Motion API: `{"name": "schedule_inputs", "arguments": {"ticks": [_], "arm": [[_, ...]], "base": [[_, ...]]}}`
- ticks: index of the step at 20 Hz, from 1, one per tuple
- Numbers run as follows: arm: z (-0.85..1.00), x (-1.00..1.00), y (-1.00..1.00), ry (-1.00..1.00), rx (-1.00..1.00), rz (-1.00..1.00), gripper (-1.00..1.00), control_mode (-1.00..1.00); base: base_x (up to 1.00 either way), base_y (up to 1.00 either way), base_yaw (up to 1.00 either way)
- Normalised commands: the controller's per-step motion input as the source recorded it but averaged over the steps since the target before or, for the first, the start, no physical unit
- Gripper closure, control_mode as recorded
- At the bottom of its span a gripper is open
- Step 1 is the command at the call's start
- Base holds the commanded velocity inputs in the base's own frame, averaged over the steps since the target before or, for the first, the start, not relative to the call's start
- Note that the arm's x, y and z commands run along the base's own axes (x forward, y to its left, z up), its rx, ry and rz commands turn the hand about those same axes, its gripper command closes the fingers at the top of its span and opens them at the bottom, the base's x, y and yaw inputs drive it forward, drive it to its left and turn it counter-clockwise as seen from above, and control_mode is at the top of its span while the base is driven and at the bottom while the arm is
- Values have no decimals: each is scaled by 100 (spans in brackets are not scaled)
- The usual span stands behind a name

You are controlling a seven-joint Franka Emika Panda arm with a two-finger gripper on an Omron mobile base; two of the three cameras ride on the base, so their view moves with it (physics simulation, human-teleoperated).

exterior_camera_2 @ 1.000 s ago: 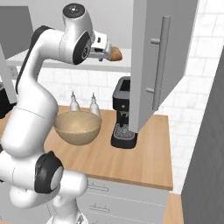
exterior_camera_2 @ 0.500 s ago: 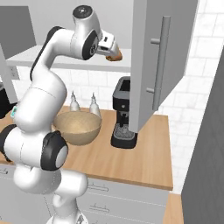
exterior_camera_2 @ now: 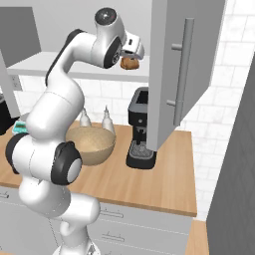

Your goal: Open the cabinet, pick up the bread from the cabinet and place it in the basket. Then move the basket to the dining counter.

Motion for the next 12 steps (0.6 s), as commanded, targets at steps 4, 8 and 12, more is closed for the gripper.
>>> {"name": "schedule_inputs", "arguments": {"ticks": [4,8,12], "arm": [[-3,23,0,-17,-1,0,-100,-100],[-14,23,-2,-11,-5,0,-100,-100],[-10,26,0,-4,-6,0,-100,-100]], "base": [[0,0,0],[0,0,0],[0,0,0]]}}
